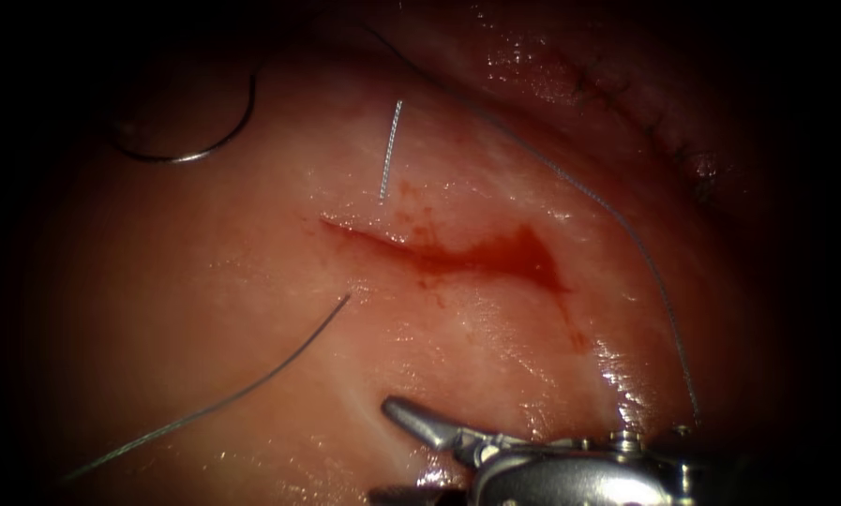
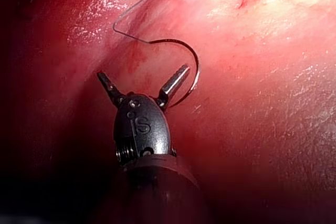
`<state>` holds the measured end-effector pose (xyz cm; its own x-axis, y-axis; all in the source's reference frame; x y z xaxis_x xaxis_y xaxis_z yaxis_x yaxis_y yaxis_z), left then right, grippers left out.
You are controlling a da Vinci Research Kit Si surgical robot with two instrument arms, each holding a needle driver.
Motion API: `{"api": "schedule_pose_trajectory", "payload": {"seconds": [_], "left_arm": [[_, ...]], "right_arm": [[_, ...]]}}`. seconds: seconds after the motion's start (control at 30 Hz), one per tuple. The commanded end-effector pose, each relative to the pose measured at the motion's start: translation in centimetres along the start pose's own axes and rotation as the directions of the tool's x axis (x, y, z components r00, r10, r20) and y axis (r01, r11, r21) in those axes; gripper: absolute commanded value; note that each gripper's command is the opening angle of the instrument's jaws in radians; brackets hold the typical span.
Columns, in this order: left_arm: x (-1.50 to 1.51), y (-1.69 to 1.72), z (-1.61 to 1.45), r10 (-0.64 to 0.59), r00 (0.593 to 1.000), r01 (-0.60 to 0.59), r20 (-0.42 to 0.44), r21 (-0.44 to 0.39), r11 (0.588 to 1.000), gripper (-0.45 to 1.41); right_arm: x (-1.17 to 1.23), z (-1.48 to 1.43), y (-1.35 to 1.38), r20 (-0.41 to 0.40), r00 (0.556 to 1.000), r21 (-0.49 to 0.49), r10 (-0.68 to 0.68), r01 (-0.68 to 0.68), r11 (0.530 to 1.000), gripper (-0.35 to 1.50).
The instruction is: Wound Closure
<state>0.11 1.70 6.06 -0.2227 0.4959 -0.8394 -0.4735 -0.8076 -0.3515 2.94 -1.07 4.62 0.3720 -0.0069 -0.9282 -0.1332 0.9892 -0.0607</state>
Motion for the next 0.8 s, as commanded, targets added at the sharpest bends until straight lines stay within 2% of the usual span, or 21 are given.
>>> {"api": "schedule_pose_trajectory", "payload": {"seconds": [0.03,0.17,0.3,0.37,0.47,0.57,0.67,0.77,0.8], "left_arm": [[-0.03,-0.05,-0.07,0.001,1.000,-0.001,0.004,0.011,1.000,1.03],[0.06,-0.14,-0.33,0.019,1.000,-0.019,0.014,0.036,0.999,0.99],[0.10,-0.04,-0.38,0.018,1.000,-0.018,0.013,0.035,0.999,0.88],[0.11,0.11,-0.29,0.019,1.000,-0.019,-0.018,-0.007,1.000,0.74],[0.16,0.39,-0.07,0.024,0.998,-0.027,-0.059,-0.050,0.998,0.67],[0.22,0.65,0.17,0.031,0.997,-0.038,-0.066,-0.097,0.995,0.62],[0.29,0.94,0.42,0.041,0.998,-0.049,-0.052,-0.153,0.987,0.51],[0.31,1.20,0.61,0.047,0.997,-0.057,-0.053,-0.211,0.976,0.36],[0.29,1.29,0.67,0.052,0.997,-0.063,-0.051,-0.237,0.970,0.27]], "right_arm": [[-0.03,0.06,-0.04,-0.004,1.000,0.000,0.004,-0.004,1.000,1.21],[-0.07,0.05,0.03,-0.006,1.000,-0.008,0.021,-0.021,1.000,1.19],[-0.13,0.02,0.31,-0.002,0.998,-0.029,0.068,-0.068,0.997,1.19],[-0.17,0.00,0.51,0.003,0.996,-0.042,0.084,-0.084,0.996,1.18],[-0.26,-0.01,0.91,0.007,0.993,-0.071,0.115,-0.114,0.991,1.14],[-0.35,0.02,1.27,0.005,0.982,-0.102,0.187,-0.186,0.977,1.11],[-0.48,0.07,1.46,-0.013,0.914,-0.119,0.405,-0.403,0.907,0.74],[-0.65,0.20,1.59,-0.042,0.812,-0.100,0.582,-0.583,0.806,0.69],[-0.71,0.24,1.62,-0.043,0.792,-0.082,0.608,-0.610,0.788,0.67]]}}
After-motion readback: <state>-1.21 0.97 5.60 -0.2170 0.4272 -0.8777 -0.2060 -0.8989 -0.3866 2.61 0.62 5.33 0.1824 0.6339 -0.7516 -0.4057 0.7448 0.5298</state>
